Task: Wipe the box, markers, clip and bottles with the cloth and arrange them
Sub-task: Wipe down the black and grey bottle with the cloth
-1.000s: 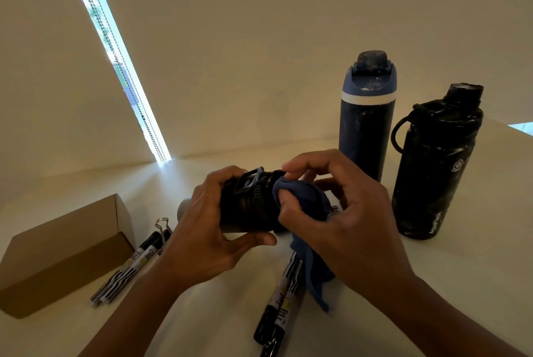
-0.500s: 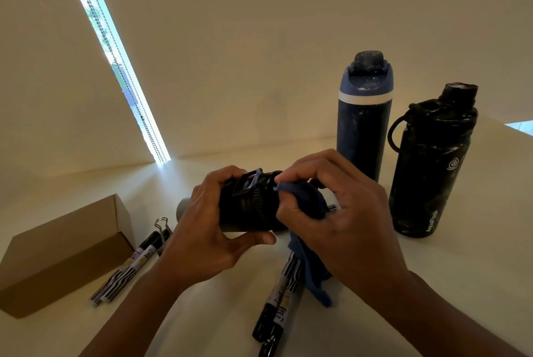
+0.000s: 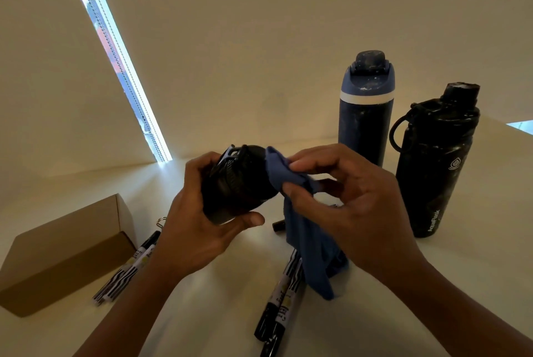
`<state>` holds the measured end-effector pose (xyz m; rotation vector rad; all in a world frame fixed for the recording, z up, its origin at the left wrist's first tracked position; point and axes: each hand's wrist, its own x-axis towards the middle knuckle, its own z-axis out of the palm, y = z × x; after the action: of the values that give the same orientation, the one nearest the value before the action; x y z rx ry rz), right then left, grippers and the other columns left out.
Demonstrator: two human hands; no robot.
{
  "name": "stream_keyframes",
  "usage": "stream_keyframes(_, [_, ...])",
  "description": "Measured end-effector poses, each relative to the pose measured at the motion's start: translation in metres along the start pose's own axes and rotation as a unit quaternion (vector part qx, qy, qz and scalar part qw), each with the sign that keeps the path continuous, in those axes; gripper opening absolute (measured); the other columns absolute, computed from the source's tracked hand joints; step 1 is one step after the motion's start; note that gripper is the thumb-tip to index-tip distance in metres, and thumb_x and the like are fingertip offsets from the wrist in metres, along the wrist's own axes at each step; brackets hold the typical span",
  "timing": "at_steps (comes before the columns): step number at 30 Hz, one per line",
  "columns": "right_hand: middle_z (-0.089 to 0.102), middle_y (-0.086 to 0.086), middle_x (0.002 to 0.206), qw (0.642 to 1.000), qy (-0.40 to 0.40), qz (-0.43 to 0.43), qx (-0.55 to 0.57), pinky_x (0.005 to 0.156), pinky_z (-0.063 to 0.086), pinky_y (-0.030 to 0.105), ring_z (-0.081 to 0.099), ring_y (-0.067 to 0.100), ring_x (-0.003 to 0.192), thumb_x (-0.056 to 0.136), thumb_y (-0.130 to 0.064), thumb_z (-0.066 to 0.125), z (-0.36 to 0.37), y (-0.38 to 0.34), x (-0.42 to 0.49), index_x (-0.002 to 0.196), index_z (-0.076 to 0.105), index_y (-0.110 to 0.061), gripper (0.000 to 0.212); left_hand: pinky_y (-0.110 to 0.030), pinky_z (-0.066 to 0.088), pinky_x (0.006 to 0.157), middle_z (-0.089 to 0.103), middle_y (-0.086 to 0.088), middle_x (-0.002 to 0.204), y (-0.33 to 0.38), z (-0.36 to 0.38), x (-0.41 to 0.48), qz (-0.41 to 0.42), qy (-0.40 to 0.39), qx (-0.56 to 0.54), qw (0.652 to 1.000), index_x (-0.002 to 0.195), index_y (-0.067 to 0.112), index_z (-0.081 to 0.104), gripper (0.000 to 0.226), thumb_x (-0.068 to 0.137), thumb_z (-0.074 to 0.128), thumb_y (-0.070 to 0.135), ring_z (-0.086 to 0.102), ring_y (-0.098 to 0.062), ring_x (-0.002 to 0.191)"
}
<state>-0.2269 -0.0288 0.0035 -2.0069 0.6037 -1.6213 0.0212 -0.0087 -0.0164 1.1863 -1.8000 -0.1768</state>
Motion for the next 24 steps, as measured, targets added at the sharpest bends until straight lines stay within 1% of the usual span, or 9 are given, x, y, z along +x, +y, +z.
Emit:
stream_keyframes(5, [0.077,-0.010,0.102,0.995,0.076,0.058,0.043,0.080,0.061,0.023,0.075,0.012,0.096,0.089,-0.019,0.074,0.005,-0.007,-0.003,0.113,0.073,-0.014,0.024,-0.005,0.047,0.093,0.050,0.048,0.127,0.005,0.002,0.001,-0.017,0.012,-0.022,1.000,0.138,0.045,0.032,0.097,0.062,0.092,0.046,0.056,0.015,0.119])
stream_keyframes(7, [0.076,-0.010,0.111,0.996,0.083,0.012,0.007,0.088,0.059,0.023,0.073,0.010,0.105,0.092,-0.017,0.072,0.010,-0.014,-0.003,0.116,0.073,-0.013,0.025,-0.006,0.048,0.092,0.051,0.045,0.129,0.007,0.003,0.002,-0.018,0.006,-0.026,0.999,0.139,0.042,0.033,0.097,0.062,0.092,0.046,0.056,0.013,0.121])
stream_keyframes(10, [0.069,-0.004,0.130,0.991,0.053,-0.083,-0.092,0.102,0.051,0.023,0.065,0.007,0.121,0.093,-0.010,0.073,0.016,-0.015,-0.002,0.121,0.072,-0.010,0.028,-0.008,0.050,0.090,0.054,0.038,0.131,0.009,0.004,0.001,-0.014,0.000,-0.032,0.999,0.141,0.038,0.034,0.099,0.062,0.093,0.048,0.060,0.006,0.120])
stream_keyframes(12, [0.068,-0.007,0.129,0.987,0.048,-0.105,-0.110,0.102,0.050,0.022,0.063,0.005,0.122,0.096,-0.011,0.073,0.015,-0.008,-0.002,0.122,0.072,-0.015,0.027,-0.009,0.051,0.091,0.055,0.034,0.133,0.008,0.003,0.001,-0.019,0.002,-0.036,0.999,0.143,0.035,0.035,0.100,0.062,0.092,0.050,0.060,0.006,0.120])
stream_keyframes(14, [0.068,-0.008,0.126,0.985,0.056,-0.118,-0.115,0.098,0.054,0.025,0.066,0.005,0.118,0.098,-0.024,0.070,0.011,-0.003,-0.002,0.119,0.070,-0.021,0.021,-0.008,0.050,0.091,0.054,0.035,0.132,0.009,0.003,0.002,-0.024,0.002,-0.035,0.999,0.142,0.035,0.035,0.099,0.062,0.091,0.051,0.060,0.008,0.120])
stream_keyframes(15, [0.068,-0.007,0.125,0.986,0.060,-0.111,-0.109,0.095,0.056,0.026,0.067,0.007,0.116,0.098,-0.028,0.070,0.009,-0.002,-0.002,0.118,0.069,-0.022,0.022,-0.007,0.049,0.091,0.054,0.036,0.131,0.009,0.003,0.002,-0.025,0.000,-0.030,0.999,0.142,0.035,0.035,0.099,0.062,0.090,0.051,0.059,0.009,0.119])
stream_keyframes(18, [0.072,-0.005,0.120,0.996,0.059,-0.046,-0.054,0.089,0.059,0.026,0.070,0.011,0.112,0.094,-0.016,0.073,0.006,0.002,-0.002,0.116,0.073,-0.014,0.023,-0.005,0.047,0.092,0.053,0.043,0.128,0.009,0.002,0.003,-0.030,0.010,-0.023,0.999,0.139,0.040,0.036,0.096,0.061,0.091,0.049,0.057,0.013,0.118])
stream_keyframes(21, [0.074,-0.016,0.111,0.997,0.073,0.018,-0.006,0.084,0.058,0.019,0.072,0.010,0.105,0.093,-0.015,0.073,0.005,0.002,-0.002,0.116,0.073,-0.021,0.024,-0.003,0.046,0.092,0.051,0.049,0.123,0.011,0.000,0.004,-0.047,0.043,-0.040,0.997,0.135,0.048,0.036,0.091,0.061,0.089,0.045,0.054,0.018,0.118])
stream_keyframes(24, [0.073,-0.021,0.112,0.996,0.084,0.016,0.010,0.087,0.055,0.016,0.071,0.007,0.106,0.092,-0.015,0.072,0.004,-0.002,-0.001,0.116,0.073,-0.021,0.025,-0.005,0.048,0.093,0.053,0.047,0.122,0.014,-0.001,0.004,-0.061,0.061,-0.068,0.994,0.139,0.043,0.036,0.090,0.063,0.086,0.047,0.055,0.015,0.118])
